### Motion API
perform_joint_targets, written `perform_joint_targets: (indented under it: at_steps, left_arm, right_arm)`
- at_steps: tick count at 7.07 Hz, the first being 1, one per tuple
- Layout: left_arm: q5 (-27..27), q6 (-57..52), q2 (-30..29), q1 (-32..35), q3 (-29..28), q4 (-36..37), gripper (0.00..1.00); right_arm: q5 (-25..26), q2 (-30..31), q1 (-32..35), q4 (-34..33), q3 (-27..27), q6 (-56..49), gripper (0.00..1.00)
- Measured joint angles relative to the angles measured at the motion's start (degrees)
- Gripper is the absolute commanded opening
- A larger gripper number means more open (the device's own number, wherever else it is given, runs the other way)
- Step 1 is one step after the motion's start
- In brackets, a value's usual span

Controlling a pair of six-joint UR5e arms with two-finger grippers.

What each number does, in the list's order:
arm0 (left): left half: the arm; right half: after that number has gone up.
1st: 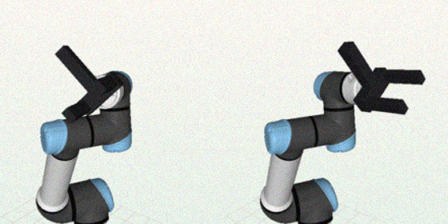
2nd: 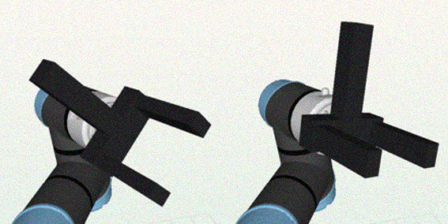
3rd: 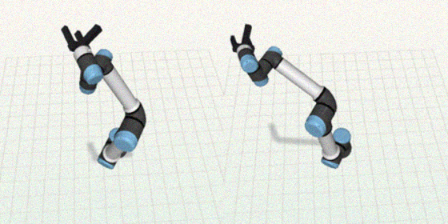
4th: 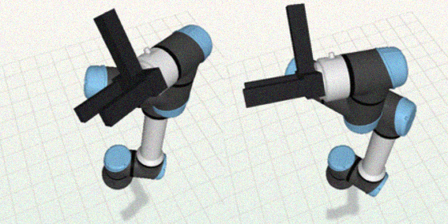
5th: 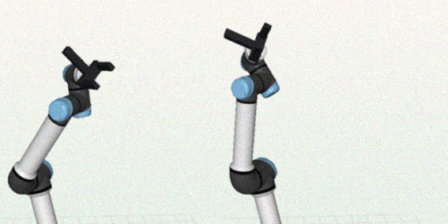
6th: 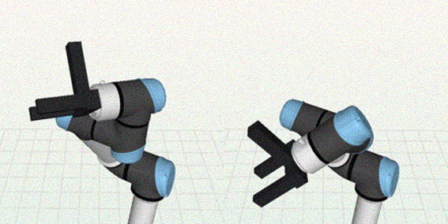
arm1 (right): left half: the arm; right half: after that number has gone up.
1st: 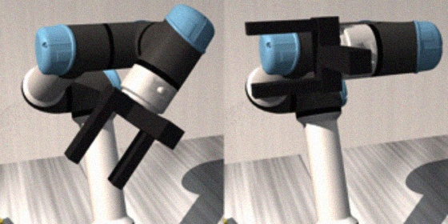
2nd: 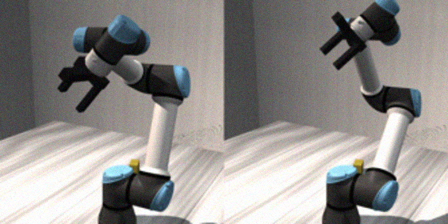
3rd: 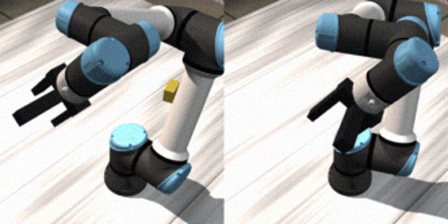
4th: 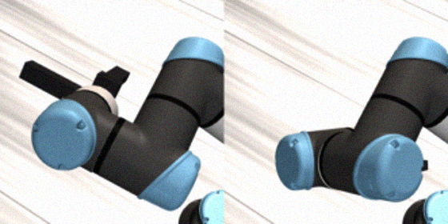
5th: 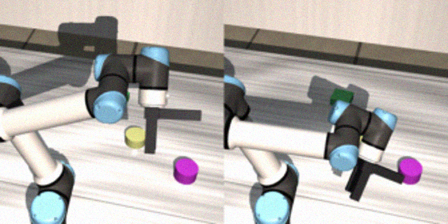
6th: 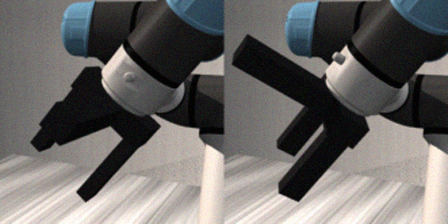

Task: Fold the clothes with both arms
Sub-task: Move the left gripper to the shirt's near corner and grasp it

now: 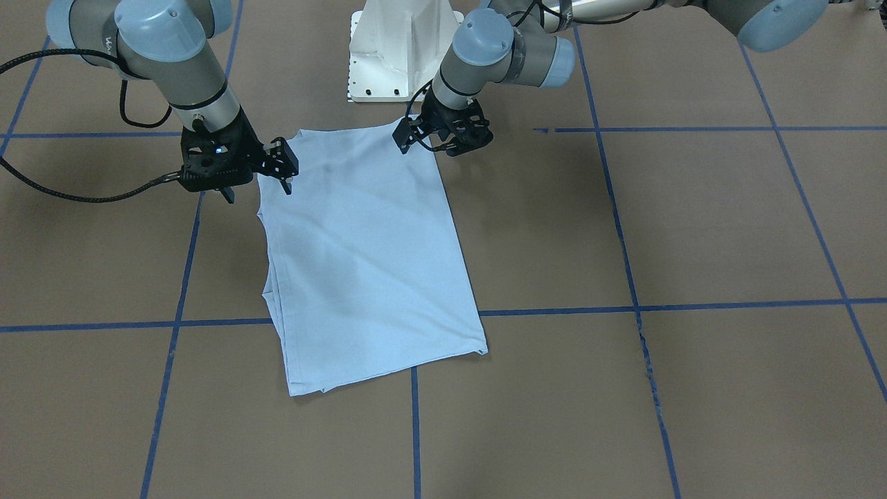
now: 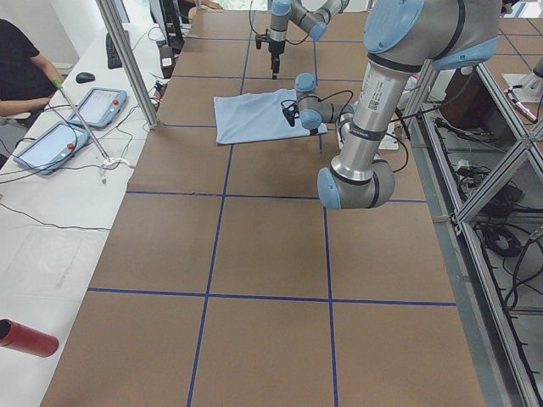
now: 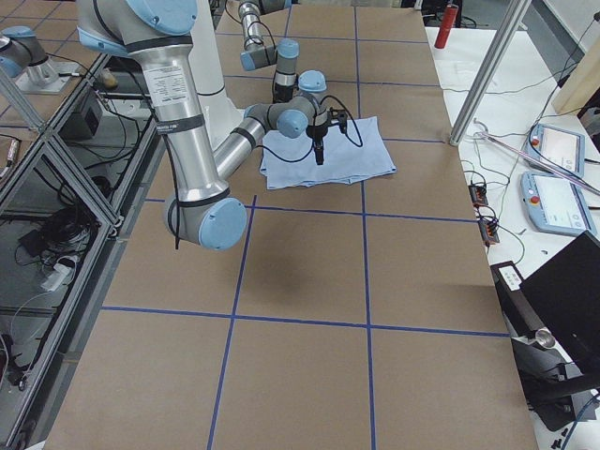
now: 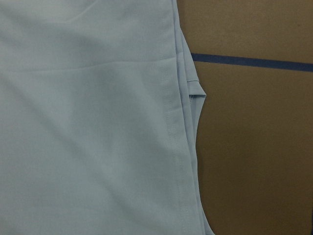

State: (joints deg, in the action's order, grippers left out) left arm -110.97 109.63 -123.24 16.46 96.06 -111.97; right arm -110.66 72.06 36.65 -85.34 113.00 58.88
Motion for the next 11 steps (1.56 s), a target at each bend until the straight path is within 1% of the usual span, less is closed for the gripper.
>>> perform_joint_targets:
  at_steps: [1,2,6,8,9,11]
  left_arm:
    - [0.05,0.06,0.0,-1.11,0.0,0.05,0.99]
    - [0.13,0.14,0.05,-2.01,-0.01,0.1,0.96]
    - [0.23,2.21,-0.09,-4.71,-0.48,0.09,0.79]
    - [0.26,2.62,-0.2,-5.06,-0.46,0.09,0.64]
    - [0.24,3.06,-0.23,-5.1,-0.4,0.07,0.59]
    - [0.31,3.79,-0.21,-5.16,-0.38,-0.05,0.43]
  right_arm:
    - [0.0,-0.04,0.0,0.0,-0.03,0.01,1.0]
    - [0.0,-0.06,-0.04,0.0,-0.03,0.01,1.0]
    - [0.0,-0.07,-0.06,0.0,0.02,0.01,1.0]
    - [0.0,-0.08,-0.01,0.0,0.0,0.01,1.0]
    - [0.0,-0.08,-0.01,0.0,-0.01,0.01,1.0]
    - [0.06,-0.07,0.0,0.0,-0.11,0.01,1.0]
